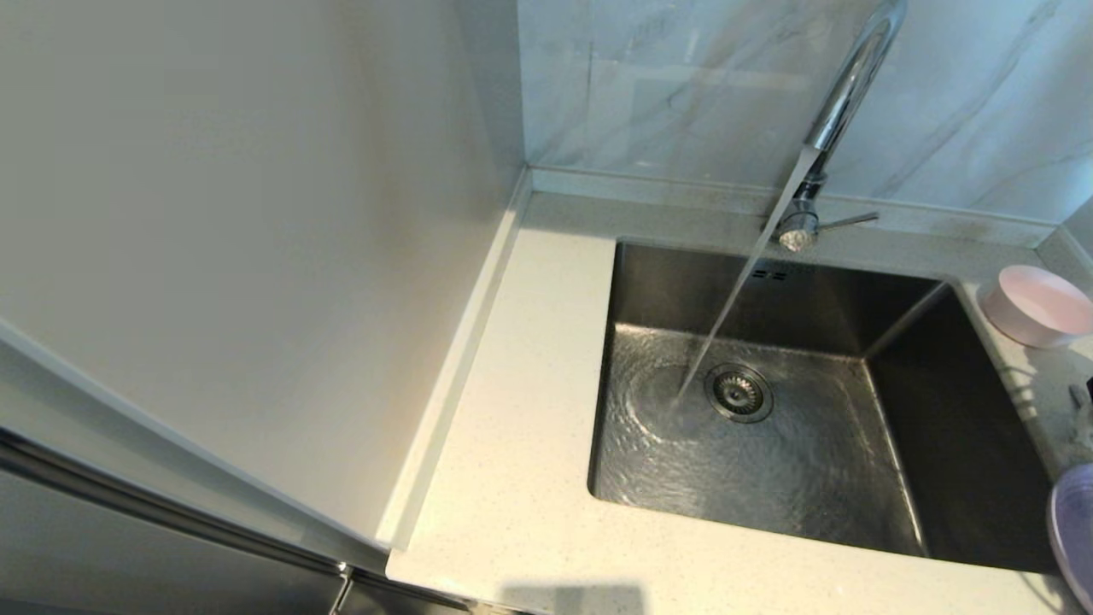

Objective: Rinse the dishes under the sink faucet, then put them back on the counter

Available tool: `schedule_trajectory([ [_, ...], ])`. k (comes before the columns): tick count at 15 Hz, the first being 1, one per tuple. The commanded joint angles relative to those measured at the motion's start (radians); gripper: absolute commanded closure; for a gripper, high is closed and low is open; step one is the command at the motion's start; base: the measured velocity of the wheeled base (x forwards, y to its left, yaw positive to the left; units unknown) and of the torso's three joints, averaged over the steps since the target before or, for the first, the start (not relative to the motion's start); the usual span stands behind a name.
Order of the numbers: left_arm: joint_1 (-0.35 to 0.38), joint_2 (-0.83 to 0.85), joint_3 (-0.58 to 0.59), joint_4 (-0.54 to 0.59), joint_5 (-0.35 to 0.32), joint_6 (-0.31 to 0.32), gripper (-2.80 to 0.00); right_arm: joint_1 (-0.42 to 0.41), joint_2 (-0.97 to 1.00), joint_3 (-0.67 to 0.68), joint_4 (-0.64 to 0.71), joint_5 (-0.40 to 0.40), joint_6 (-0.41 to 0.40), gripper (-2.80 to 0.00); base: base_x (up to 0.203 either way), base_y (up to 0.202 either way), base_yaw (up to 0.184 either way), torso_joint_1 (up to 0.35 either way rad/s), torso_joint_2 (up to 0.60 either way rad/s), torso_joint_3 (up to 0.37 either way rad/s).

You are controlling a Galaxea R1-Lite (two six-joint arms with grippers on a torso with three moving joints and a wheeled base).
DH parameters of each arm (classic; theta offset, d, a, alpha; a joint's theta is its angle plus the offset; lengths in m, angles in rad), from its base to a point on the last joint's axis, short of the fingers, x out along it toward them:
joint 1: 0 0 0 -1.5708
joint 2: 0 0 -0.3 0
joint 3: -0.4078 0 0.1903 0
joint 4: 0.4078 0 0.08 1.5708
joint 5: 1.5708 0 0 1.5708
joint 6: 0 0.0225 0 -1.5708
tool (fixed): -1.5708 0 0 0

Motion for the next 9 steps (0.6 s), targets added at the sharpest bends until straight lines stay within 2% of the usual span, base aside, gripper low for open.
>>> schedule_trajectory([
  [1, 0.0, 0.0, 0.0, 0.0, 0.001, 0.0, 0.0, 0.0, 0.0, -0.001, 0.004, -0.001, -0.002, 0.0, 0.0, 0.0, 0.0, 0.0, 0.0, 0.0],
  [9, 0.0, 0.0, 0.0, 0.0, -0.001, 0.0, 0.0, -0.017, 0.006, -0.013, 0.004, -0.001, -0.002, 0.0, 0.0, 0.0, 0.0, 0.0, 0.0, 0.0],
])
